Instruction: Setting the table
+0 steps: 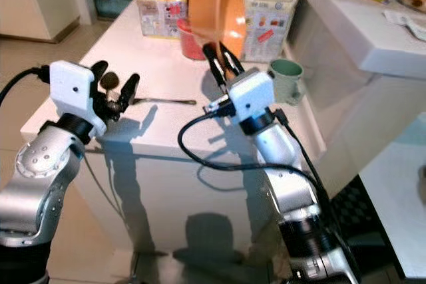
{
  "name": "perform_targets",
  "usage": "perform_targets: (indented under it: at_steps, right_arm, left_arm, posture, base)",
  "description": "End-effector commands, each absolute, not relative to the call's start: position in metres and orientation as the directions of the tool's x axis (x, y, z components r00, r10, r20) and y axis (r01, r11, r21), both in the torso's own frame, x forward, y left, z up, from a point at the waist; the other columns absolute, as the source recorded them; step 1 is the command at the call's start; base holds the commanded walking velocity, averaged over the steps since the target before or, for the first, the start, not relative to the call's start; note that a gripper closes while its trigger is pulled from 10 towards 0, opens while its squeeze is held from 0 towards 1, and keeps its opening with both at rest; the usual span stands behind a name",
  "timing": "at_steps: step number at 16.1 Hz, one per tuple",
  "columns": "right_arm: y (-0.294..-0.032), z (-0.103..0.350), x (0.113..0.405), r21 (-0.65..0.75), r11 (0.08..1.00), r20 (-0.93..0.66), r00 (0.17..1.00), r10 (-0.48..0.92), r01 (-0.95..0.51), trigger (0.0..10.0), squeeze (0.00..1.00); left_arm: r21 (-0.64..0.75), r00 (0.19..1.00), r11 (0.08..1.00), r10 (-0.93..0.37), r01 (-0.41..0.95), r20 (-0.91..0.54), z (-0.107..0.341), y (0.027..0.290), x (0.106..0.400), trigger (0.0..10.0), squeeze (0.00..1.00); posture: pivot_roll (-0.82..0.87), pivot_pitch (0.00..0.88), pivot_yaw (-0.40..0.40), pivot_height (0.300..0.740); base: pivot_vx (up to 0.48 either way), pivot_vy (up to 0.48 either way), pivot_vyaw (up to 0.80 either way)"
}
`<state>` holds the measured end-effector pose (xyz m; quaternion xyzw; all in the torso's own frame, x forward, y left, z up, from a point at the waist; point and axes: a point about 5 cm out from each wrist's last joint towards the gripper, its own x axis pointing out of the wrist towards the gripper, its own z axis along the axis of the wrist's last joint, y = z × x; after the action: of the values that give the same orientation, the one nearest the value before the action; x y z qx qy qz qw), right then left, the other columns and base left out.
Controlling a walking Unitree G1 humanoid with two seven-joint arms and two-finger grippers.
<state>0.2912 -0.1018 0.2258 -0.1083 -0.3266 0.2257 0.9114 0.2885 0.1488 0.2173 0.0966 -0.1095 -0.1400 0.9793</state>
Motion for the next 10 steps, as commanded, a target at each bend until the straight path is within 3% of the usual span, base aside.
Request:
perform_targets:
  at_steps: [1, 7, 10]
  right_arm:
    - [-0.106, 0.231, 0.288, -0.318, 0.887, 0.554, 0.694, 0.460, -0.334, 10.0, 0.00]
    - [-0.109, 0.210, 0.282, -0.277, 0.890, 0.411, 0.792, 0.451, -0.363, 10.0, 0.00]
    - [-0.110, 0.203, 0.281, -0.301, 0.890, 0.341, 0.833, 0.436, -0.343, 10.0, 0.00]
  left_arm:
    - [0.227, 0.932, 0.936, -0.312, 0.268, 0.186, 0.219, 0.143, 0.289, 10.0, 0.00]
    - [0.233, 0.922, 0.927, -0.339, 0.294, 0.185, 0.220, 0.137, 0.289, 10.0, 0.00]
    - [0.201, 0.938, 0.942, -0.305, 0.270, 0.168, 0.215, 0.145, 0.291, 10.0, 0.00]
  posture:
    - [0.04, 0.000, -0.064, 0.740]
    - [0.05, 0.000, -0.058, 0.740]
    - [0.04, 0.000, -0.054, 0.740]
  base:
    - [-0.296, 0.000, 0.00]
    - [-0.289, 0.000, 0.00]
    - [0.000, 0.000, 0.00]
